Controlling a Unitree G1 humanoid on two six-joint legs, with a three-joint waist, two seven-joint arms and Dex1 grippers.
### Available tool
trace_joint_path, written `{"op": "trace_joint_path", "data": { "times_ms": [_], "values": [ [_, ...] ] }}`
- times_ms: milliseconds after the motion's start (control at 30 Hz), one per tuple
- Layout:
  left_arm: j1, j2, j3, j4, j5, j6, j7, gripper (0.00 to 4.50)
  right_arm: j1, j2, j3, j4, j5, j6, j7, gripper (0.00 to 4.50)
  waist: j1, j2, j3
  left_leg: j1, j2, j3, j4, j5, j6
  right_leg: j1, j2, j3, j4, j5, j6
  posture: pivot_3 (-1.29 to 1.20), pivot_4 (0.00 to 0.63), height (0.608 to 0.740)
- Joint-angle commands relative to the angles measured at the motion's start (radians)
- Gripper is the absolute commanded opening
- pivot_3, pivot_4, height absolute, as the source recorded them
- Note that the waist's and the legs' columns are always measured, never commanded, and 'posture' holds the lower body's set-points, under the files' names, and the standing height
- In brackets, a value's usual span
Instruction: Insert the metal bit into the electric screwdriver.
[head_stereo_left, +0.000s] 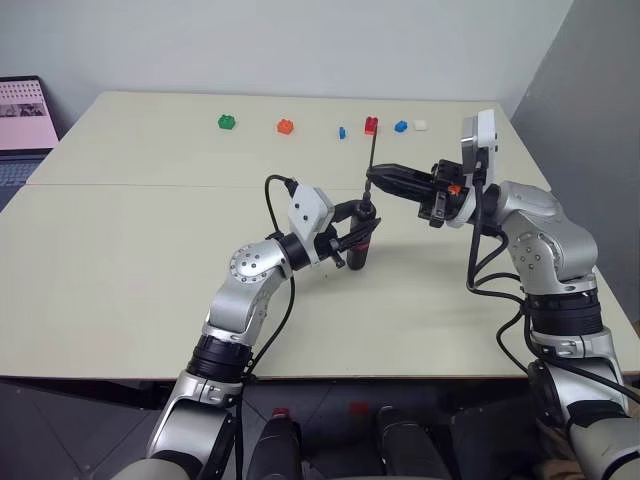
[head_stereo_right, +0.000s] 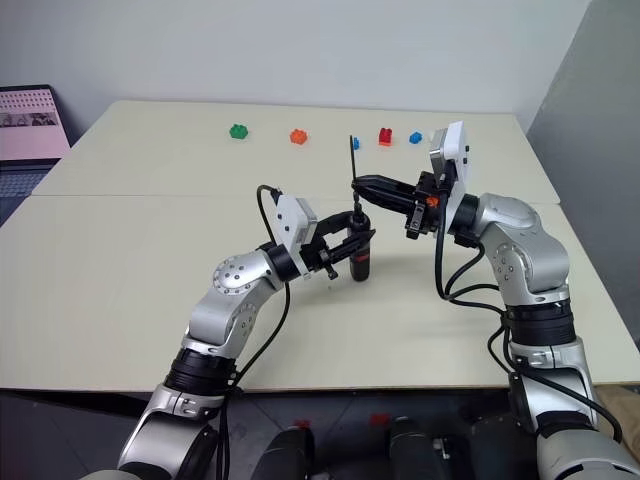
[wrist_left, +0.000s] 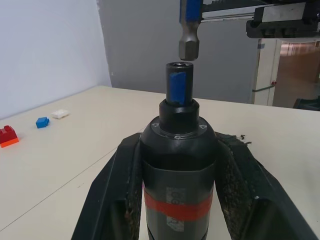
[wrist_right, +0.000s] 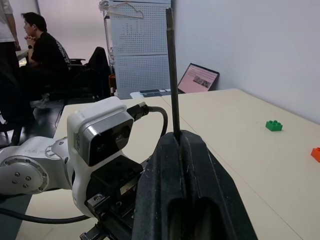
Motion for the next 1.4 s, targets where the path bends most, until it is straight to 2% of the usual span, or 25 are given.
{"op": "trace_joint_path", "data": {
  "times_ms": [33,1000,1400],
  "values": [
    [0.007,0.003,0.001,-0.014,0.005,0.005,0.0,1.64,-0.011,-0.005,-0.013,-0.018,0.001,-0.016,-0.003,0.0,0.0,0.0,0.0,0.0,0.0,0.0,0.0,0.0,0.0,0.0,0.0,0.0,0.0,0.0,0.0,0.0,0.15,0.74],
    [0.018,0.0,-0.006,-0.026,0.007,0.007,-0.001,1.64,-0.009,-0.003,0.008,0.024,-0.052,-0.064,0.005,0.0,0.0,0.0,0.0,0.0,0.0,0.0,0.0,0.0,0.0,0.0,0.0,0.0,0.0,0.0,0.0,0.0,0.15,0.74],
    [0.019,0.001,-0.005,-0.025,0.01,0.007,0.001,1.64,0.008,-0.038,0.045,-0.011,-0.048,-0.036,0.055,0.0,0.0,0.0,0.0,0.0,0.0,0.0,0.0,0.0,0.0,0.0,0.0,0.0,0.0,0.0,0.0,0.0,0.15,0.74]
  ]
}}
